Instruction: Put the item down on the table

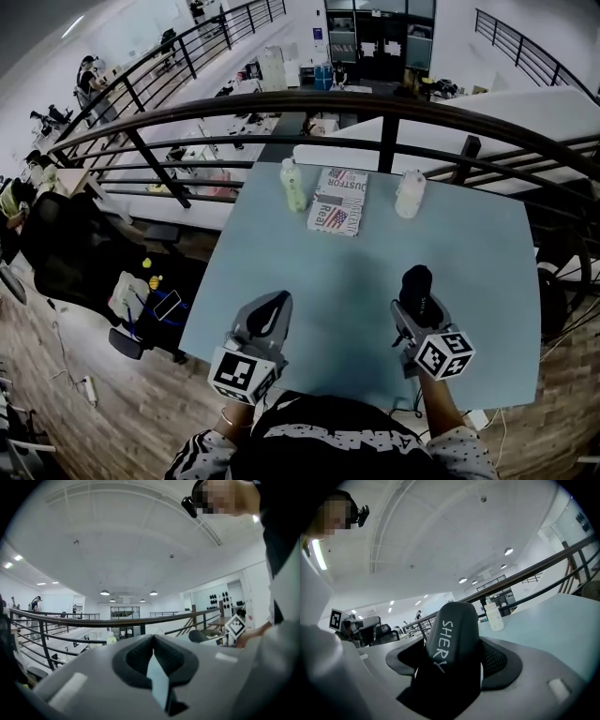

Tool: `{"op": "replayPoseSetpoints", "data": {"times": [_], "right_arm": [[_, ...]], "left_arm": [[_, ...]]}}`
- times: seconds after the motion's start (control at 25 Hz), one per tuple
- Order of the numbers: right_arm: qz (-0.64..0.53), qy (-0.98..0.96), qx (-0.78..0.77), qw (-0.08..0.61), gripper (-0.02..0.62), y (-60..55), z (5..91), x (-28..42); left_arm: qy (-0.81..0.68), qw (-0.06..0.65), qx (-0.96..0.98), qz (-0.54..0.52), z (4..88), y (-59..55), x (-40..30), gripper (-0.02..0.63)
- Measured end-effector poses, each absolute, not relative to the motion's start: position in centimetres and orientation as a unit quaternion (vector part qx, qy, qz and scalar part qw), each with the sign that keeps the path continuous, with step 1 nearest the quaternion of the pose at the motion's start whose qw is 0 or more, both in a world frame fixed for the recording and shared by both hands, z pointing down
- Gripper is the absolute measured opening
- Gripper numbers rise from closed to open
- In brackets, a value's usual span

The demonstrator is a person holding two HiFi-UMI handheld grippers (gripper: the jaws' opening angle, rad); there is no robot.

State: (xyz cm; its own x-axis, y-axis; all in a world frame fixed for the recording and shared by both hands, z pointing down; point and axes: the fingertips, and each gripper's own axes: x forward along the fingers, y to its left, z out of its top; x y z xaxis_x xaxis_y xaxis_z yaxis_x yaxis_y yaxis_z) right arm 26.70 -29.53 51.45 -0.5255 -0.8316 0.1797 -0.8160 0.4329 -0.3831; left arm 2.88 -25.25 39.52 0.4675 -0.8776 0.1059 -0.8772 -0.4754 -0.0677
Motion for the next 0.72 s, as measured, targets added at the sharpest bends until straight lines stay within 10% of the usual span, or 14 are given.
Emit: {"op": "replayPoseSetpoints", "data": {"times": [0.72], "right_arm": [[-0.246, 0.818, -0.519, -0.03, 0.359, -32.8, 56.6, 27.0]], "left_arm": [[0.513, -0.002, -0.857, -0.058, 40.5, -29.0, 1.1, 0.0]]}}
